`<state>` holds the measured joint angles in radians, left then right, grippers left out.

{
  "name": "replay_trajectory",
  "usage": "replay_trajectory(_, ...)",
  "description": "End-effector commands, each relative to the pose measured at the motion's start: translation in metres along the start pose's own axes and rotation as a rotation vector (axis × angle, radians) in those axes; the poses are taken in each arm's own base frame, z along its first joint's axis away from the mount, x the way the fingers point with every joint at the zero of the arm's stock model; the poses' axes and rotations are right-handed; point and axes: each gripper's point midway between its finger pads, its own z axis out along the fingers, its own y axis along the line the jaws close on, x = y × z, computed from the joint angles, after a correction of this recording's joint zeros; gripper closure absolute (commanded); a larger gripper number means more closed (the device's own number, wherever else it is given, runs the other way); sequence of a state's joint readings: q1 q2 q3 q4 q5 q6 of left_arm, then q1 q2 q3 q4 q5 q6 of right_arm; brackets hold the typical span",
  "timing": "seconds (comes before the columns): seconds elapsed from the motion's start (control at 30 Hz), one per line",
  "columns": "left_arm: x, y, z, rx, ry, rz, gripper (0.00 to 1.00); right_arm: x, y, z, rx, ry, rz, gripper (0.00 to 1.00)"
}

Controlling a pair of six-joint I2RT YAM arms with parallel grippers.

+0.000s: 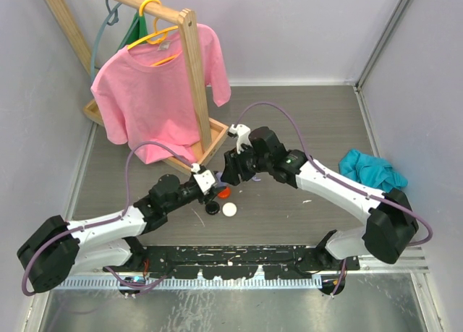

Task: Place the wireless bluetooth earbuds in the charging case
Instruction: Pick up the charging case at the center of the board.

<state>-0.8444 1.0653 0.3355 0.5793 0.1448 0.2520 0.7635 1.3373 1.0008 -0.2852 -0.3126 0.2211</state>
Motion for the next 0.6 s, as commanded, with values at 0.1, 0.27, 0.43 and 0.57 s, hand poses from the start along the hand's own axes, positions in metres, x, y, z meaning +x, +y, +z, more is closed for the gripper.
replay_trajectory(0.1,-0.0273,-0.0054,0.0045,0.034,-0.112,0.041,0.63,-0.0260,0.0251,0.0056,-0.118,-0.051,-0.026,0.46)
replay_trajectory(0.27,-0.0281,-0.0065,0.0038,0.037,-0.123,0.041,0.63,-0.0271,0.0248,0.0088,-0.118,-0.054,-0.026,0.52)
replay_trajectory(0.43,-0.0315,-0.0082,0.0013,0.042,-0.136,0.039,0.63,-0.0212,0.0253,0.0123,-0.130,-0.038,-0.019,0.63)
replay_trajectory(0.57,-0.0332,-0.0077,0.0003,0.039,-0.142,0.039,0.63,-0.0216,0.0298,0.0100,-0.151,-0.045,-0.014,0.70)
